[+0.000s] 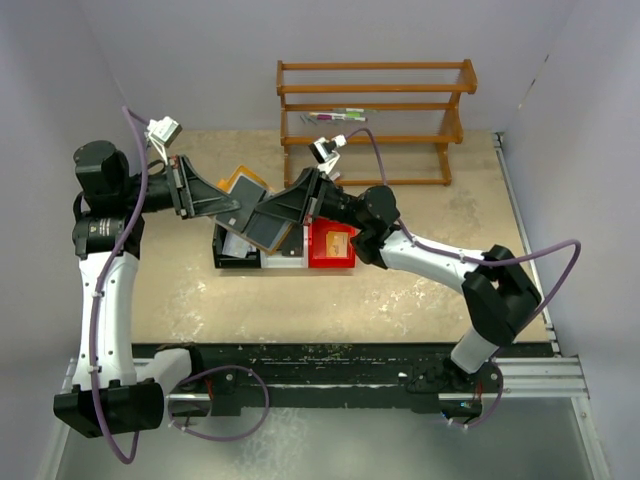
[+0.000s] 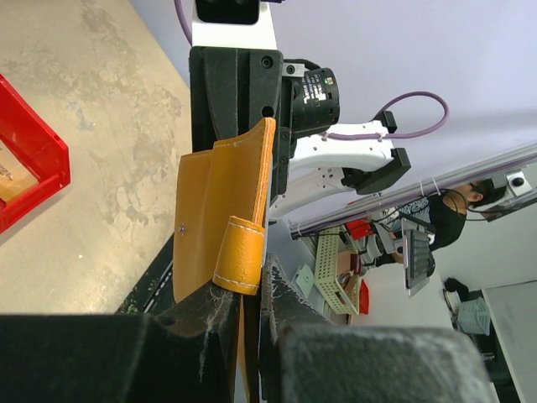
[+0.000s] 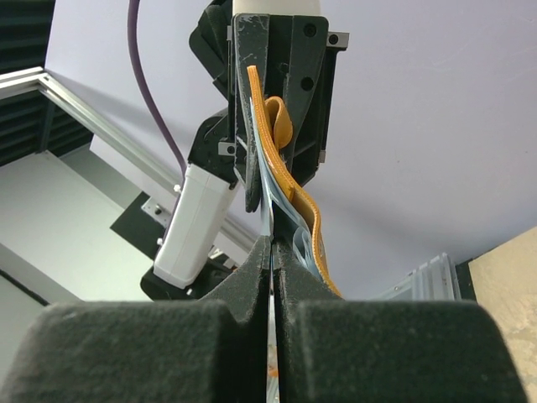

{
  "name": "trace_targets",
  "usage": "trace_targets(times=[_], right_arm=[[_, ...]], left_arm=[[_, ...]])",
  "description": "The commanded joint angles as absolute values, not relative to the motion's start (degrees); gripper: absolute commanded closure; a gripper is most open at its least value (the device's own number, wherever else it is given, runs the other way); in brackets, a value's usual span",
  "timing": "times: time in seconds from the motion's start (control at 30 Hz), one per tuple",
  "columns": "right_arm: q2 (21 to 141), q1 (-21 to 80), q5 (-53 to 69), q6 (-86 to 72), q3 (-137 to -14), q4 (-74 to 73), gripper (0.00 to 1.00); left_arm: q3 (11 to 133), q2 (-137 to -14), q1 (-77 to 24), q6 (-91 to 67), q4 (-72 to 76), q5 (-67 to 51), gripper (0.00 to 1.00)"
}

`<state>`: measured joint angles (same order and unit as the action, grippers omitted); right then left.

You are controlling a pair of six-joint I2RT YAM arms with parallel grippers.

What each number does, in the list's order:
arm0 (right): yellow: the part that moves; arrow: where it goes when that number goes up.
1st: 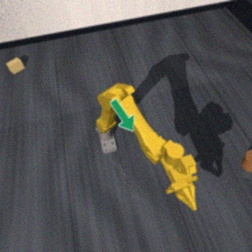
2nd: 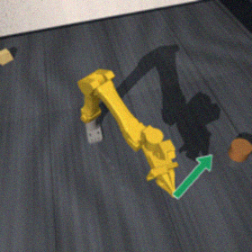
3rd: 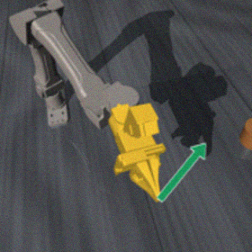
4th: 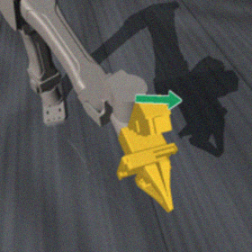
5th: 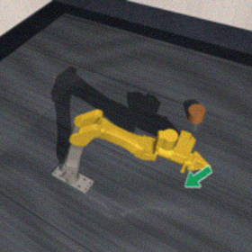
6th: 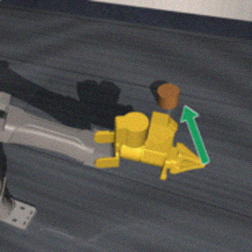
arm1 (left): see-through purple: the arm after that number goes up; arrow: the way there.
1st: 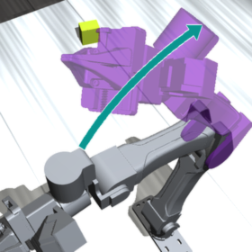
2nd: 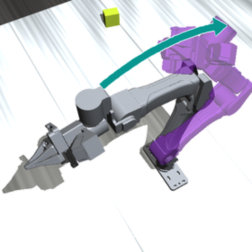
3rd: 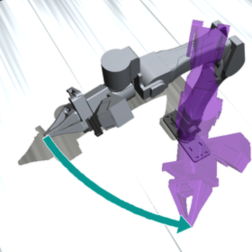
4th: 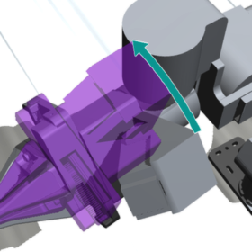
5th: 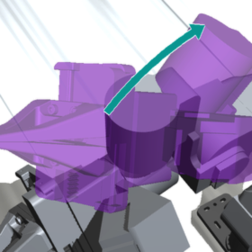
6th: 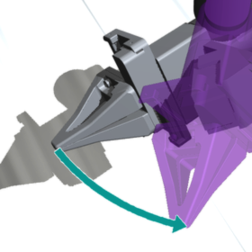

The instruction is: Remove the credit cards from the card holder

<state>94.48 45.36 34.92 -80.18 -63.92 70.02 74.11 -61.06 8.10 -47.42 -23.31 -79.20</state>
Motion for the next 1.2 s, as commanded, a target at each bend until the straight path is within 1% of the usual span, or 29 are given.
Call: trace_targets(times=[0.0, 0.23, 0.4, 0.43, 0.5, 0.6, 0.7, 0.8, 0.9, 0.97, 1.13, 1.17], right_arm=[[91.5, 45.1, 33.9, -79.7, -61.5, 74.0, 1.00], [89.5, 44.5, 33.1, -79.2, -58.2, 73.9, 1.00], [88.8, 44.2, 32.6, -78.6, -58.2, 72.9, 1.00], [88.8, 44.3, 31.8, -78.5, -58.6, 72.2, 0.98], [89.0, 44.7, 31.5, -77.2, -60.1, 71.0, 0.81], [90.0, 45.2, 31.4, -77.2, -61.8, 70.2, 0.63], [91.0, 45.4, 31.3, -77.5, -63.0, 70.1, 0.61], [92.3, 45.9, 31.4, -77.8, -64.6, 70.1, 0.62], [93.7, 46.1, 31.5, -78.7, -66.1, 71.2, 0.66], [94.4, 46.1, 31.7, -79.6, -66.7, 72.2, 0.73], [94.3, 46.1, 32.4, -80.2, -66.3, 73.8, 0.95], [94.1, 46.1, 32.4, -80.2, -65.9, 74.1, 0.98]], left_arm=[[74.2, -59.7, 8.2, -48.9, -20.4, -81.0, 0.90], [74.2, -59.5, 8.2, -49.5, -20.1, -81.1, 0.90], [74.1, -59.4, 8.3, -49.5, -20.1, -80.7, 0.89], [74.0, -59.4, 8.2, -49.4, -20.1, -80.7, 0.89], [73.8, -59.5, 8.2, -49.6, -20.1, -80.4, 0.89], [73.9, -59.5, 8.2, -49.6, -19.8, -80.1, 0.89], [73.8, -59.4, 8.2, -49.9, -19.6, -80.0, 0.89], [73.7, -59.4, 8.2, -49.9, -19.5, -79.9, 0.88], [73.7, -59.5, 8.3, -49.9, -19.5, -79.9, 0.88], [73.8, -59.6, 8.2, -49.9, -19.5, -79.9, 0.88], [73.8, -59.5, 8.2, -50.0, -19.4, -80.0, 0.87], [73.9, -59.6, 8.2, -50.1, -19.3, -80.0, 0.87]])
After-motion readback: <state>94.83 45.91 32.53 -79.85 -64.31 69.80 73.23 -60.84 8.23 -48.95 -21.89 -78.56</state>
